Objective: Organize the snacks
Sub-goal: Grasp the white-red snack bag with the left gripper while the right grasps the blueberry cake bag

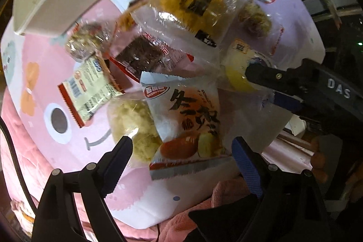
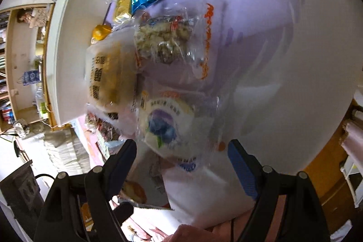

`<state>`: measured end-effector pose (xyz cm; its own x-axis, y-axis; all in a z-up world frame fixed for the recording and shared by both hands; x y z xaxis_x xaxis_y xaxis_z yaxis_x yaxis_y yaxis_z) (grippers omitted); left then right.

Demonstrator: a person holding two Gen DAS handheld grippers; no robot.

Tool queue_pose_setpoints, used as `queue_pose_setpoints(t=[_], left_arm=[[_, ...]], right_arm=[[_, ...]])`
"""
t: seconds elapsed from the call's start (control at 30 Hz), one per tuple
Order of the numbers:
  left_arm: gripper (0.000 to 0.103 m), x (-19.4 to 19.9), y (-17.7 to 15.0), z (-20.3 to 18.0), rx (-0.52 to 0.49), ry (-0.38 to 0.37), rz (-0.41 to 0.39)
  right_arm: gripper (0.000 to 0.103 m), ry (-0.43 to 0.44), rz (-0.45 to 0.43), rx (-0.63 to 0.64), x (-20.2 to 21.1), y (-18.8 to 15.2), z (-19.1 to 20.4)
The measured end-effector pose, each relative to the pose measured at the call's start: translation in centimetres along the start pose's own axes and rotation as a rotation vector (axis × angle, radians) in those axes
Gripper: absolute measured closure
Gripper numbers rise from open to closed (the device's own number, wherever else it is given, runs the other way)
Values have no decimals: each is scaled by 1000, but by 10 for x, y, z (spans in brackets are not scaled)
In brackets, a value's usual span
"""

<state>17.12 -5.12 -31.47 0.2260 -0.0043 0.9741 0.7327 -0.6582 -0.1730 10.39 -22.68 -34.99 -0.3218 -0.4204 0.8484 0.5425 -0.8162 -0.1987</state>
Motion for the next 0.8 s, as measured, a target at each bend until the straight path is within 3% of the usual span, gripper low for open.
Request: queue_pose_setpoints(t=[0.37, 0.6, 0.8], left_arm=[[17, -27, 25, -4, 14, 25, 86], [33, -34, 37, -7, 26, 64, 93], [49, -26, 37, 2, 24, 99, 82]], right_arm=[[19, -134, 72, 52, -8, 16, 11], [19, -240, 122, 97, -15, 22, 22], [22, -267, 120, 115, -28, 23, 41]])
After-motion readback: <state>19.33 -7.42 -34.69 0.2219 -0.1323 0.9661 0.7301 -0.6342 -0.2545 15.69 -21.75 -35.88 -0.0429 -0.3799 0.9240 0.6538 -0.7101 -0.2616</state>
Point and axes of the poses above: each gripper's, at about its wrist camera, not at the fingertips, and x roughly against the way its jaws point, z to its left, y to its top, the point moved 7 cm from there along -x, roughly the way its jaws point, and after that the axes turned 1 degree about -x, right-handed, at the moved point
